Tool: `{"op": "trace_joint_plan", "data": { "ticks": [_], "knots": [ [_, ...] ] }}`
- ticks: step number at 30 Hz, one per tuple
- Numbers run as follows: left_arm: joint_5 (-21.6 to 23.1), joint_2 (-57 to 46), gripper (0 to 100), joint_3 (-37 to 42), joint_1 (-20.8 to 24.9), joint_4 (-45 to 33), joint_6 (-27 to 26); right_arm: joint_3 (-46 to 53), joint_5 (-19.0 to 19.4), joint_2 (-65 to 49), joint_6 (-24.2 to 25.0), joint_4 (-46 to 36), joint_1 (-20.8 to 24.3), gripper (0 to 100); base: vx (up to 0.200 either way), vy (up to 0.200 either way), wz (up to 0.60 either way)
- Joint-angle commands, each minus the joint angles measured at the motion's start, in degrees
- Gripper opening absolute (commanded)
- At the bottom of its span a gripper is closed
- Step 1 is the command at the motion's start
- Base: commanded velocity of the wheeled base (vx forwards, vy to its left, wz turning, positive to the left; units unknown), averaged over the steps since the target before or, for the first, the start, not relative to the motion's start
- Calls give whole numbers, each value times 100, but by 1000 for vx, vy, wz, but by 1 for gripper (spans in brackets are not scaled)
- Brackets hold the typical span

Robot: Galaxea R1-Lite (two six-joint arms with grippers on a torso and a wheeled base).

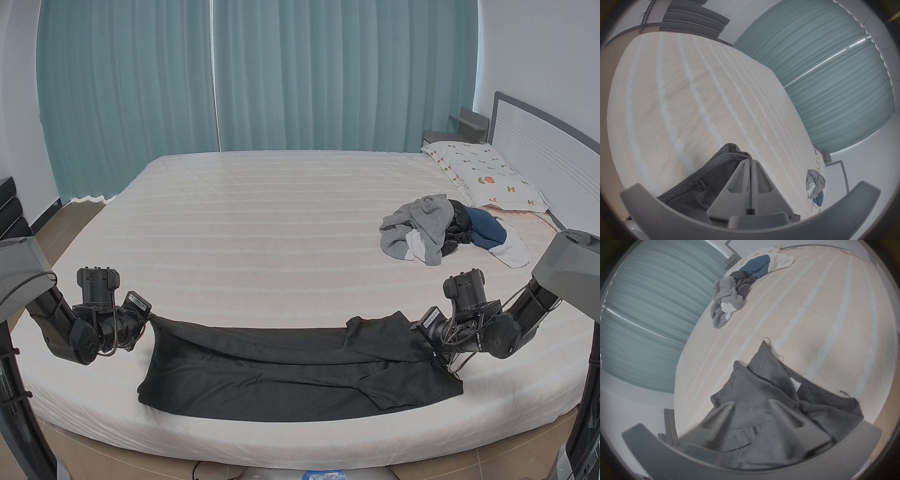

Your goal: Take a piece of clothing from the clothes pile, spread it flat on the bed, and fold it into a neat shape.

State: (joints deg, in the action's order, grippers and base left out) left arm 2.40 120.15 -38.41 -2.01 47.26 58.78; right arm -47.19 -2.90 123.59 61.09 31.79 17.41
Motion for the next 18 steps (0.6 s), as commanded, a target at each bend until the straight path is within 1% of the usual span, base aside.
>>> {"op": "trace_joint_plan", "data": {
  "ticks": [1, 11, 16, 17, 18],
  "knots": [
    [6, 26, 0, 18, -10, 2, 98, 219, 79, -177, -185, 20, -141, 100, 0, 0, 0],
    [6, 35, 0, 27, -10, 2, 142, 377, 70, 25, -651, 29, -159, 100, 0, 0, 0],
    [6, 35, 0, 27, -10, 2, 142, 289, 62, 192, -659, 37, -97, 100, 0, 0, 0],
    [6, 35, 0, 27, -10, 2, 142, 281, 62, 236, -668, 55, -88, 0, 0, 0, 0],
    [6, 35, 0, 27, -10, 2, 142, 281, 62, 236, -668, 55, -88, 0, 0, 0, 0]
  ]
}}
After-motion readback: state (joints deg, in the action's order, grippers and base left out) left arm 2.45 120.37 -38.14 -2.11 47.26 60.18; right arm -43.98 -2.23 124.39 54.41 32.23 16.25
